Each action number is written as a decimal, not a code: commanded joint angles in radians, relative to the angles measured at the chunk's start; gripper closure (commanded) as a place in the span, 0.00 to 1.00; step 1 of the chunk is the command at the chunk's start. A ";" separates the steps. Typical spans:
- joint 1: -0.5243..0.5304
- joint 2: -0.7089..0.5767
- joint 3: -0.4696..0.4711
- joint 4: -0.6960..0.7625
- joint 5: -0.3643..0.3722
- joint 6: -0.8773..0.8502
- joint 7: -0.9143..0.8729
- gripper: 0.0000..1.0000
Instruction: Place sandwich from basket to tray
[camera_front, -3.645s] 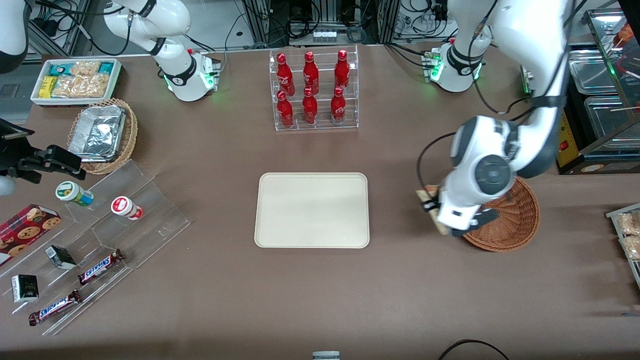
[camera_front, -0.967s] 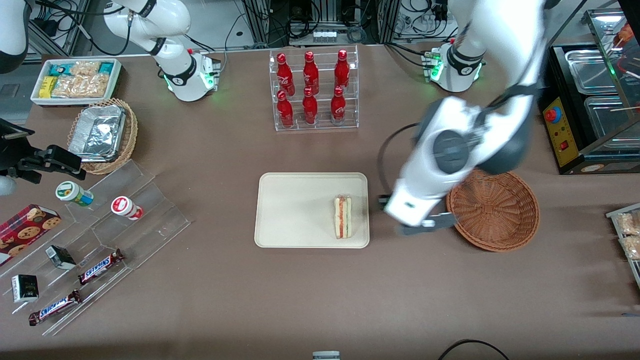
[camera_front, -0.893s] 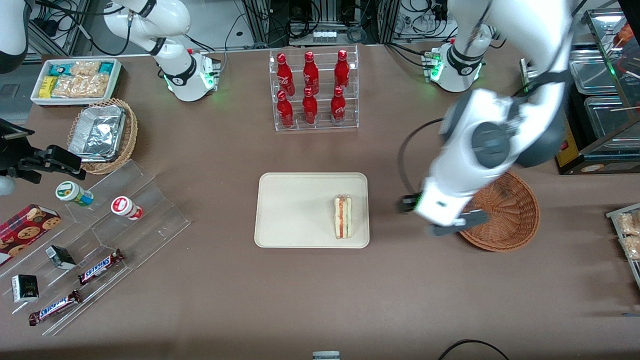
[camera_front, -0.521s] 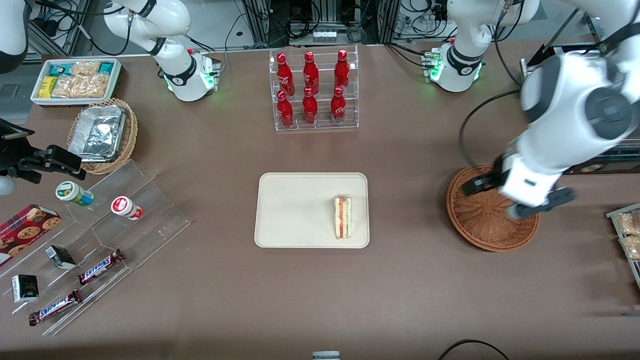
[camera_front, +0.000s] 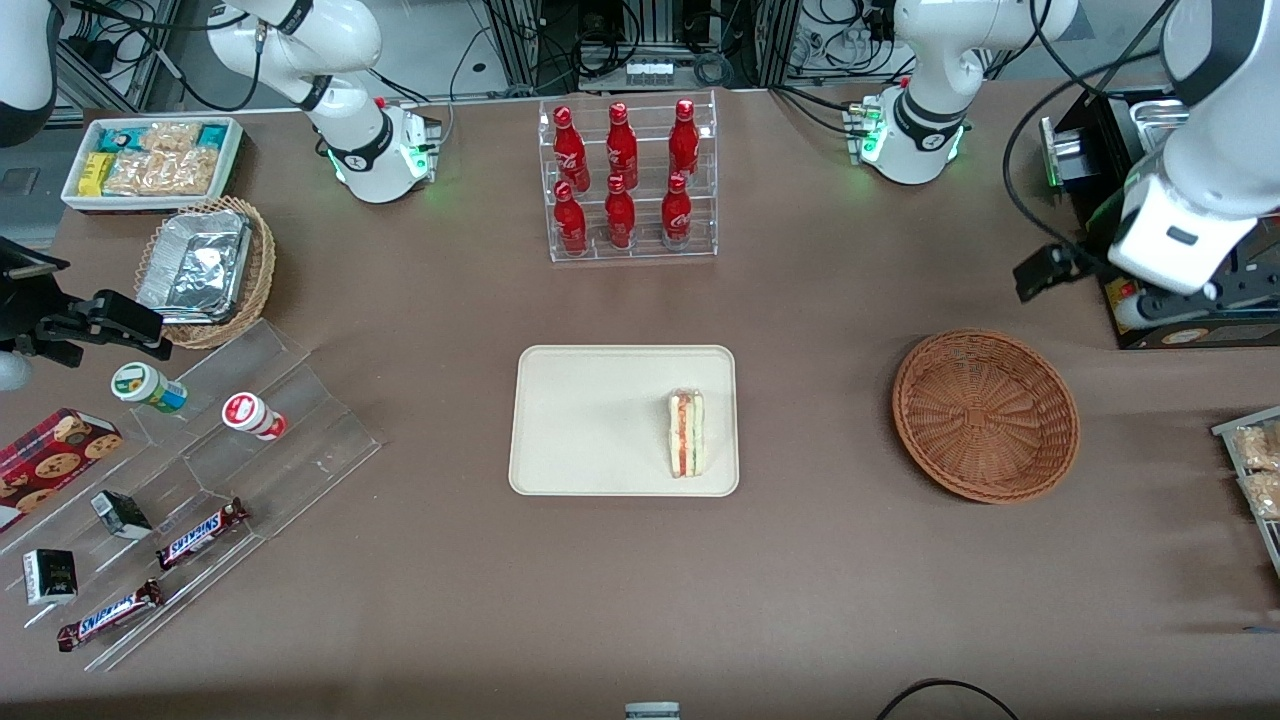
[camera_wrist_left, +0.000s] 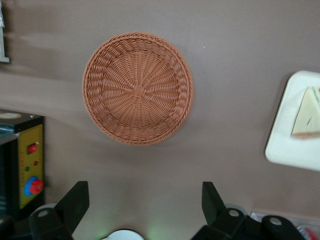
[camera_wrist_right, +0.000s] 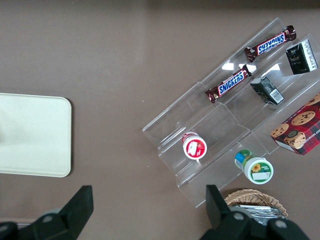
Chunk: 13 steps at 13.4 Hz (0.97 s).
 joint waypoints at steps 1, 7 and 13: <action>0.002 -0.011 0.003 0.006 0.021 -0.018 0.089 0.00; 0.002 0.021 0.003 0.057 -0.032 -0.001 0.098 0.00; 0.002 0.018 0.005 0.072 -0.045 -0.010 0.127 0.00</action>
